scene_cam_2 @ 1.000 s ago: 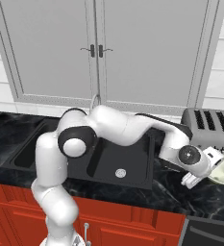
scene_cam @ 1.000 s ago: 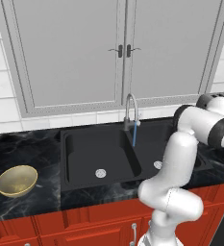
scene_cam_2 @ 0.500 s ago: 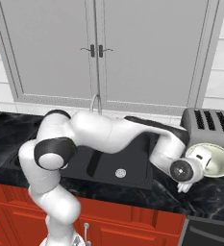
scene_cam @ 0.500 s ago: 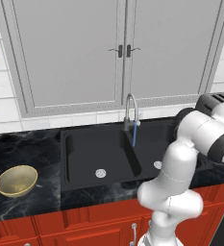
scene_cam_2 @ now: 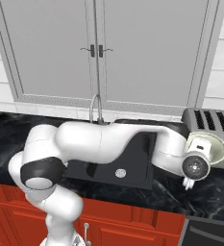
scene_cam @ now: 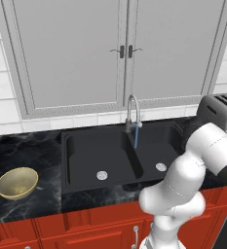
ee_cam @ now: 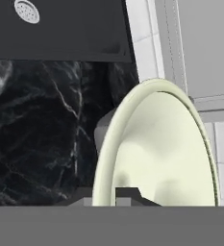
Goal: Rinse each bowl for a few seconds and place them down in the sink or on the counter.
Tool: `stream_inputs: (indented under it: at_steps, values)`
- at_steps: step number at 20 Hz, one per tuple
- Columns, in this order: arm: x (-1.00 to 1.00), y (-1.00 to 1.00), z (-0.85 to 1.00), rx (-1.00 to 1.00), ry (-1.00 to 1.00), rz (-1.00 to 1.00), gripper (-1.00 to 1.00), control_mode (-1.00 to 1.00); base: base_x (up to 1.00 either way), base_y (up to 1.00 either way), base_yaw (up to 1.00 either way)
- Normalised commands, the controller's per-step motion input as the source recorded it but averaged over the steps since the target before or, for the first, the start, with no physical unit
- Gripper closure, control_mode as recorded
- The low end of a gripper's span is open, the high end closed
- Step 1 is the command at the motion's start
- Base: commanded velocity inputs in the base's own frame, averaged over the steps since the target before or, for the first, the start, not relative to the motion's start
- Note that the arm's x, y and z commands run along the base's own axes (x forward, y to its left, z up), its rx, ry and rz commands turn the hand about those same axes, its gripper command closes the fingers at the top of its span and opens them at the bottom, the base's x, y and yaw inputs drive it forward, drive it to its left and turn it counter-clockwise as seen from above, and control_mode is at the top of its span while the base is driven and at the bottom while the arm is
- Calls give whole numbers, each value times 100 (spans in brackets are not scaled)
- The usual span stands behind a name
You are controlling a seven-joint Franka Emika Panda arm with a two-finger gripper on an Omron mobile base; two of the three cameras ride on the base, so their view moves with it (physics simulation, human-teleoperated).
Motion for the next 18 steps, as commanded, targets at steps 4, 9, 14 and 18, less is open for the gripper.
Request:
stream_inputs:
  at_steps: [4, 9, 14, 18]
  values:
    - [-14, 16, 46, -1, 6, 27, 100, -100, 0, 0, 0]
    - [-15, 33, 28, -1, 6, 26, 100, -100, 0, 0, 0]
    - [-12, 41, 11, -1, 4, 23, 100, -100, 0, 0, 0]
    - [-1, 46, 6, 0, 4, 22, 100, -100, 0, 0, 0]
